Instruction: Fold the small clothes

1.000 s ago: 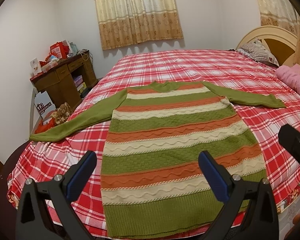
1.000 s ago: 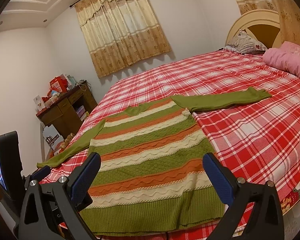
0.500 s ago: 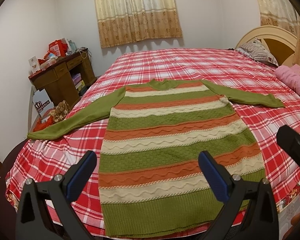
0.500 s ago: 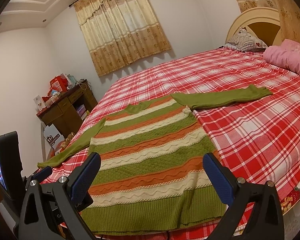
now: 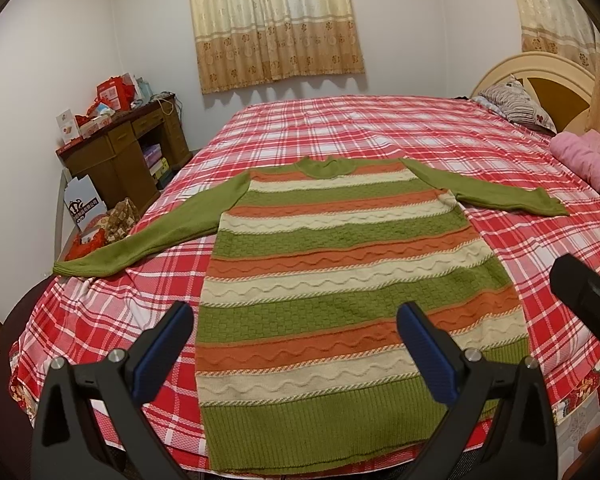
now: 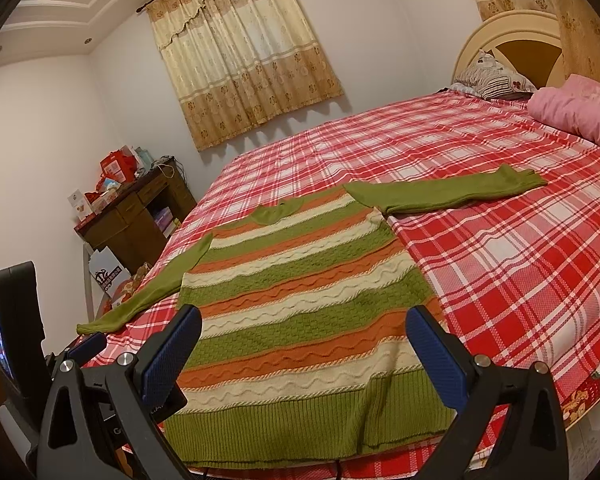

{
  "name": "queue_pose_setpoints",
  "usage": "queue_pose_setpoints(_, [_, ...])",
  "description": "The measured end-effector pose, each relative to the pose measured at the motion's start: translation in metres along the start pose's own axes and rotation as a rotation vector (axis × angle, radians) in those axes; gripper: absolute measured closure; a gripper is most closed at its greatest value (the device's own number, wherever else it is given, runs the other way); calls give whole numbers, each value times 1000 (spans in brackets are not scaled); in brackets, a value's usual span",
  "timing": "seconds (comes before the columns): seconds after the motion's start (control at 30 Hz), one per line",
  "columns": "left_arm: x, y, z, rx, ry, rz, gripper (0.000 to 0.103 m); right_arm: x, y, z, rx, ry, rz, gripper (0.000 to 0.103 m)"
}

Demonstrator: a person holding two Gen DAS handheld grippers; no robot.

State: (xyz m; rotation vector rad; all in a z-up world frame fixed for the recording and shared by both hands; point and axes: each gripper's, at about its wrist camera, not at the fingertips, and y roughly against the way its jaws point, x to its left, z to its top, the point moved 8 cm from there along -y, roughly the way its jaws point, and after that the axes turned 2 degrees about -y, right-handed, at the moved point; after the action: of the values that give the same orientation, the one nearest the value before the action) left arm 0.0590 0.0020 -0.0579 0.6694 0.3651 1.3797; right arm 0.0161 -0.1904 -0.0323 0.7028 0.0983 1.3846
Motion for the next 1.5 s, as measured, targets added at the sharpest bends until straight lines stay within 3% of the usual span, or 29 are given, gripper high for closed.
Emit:
queue_pose_setpoints(0.43, [1, -2, -3, 8, 4, -5, 0, 0, -1, -1, 7, 3, -3, 1])
queue_pose_setpoints(0.97, [-7, -17, -7, 50, 11, -23, 0, -9, -12, -2, 24, 43, -76, 1])
queue_pose_setpoints(1.23, [-2, -45, -5, 72, 37, -55, 0, -30, -41, 21, 16, 136, -228, 1])
queue_pose_setpoints(1.5, [18, -110, 29, 72, 18, 41, 0, -58, -89, 74, -10, 236, -413, 1])
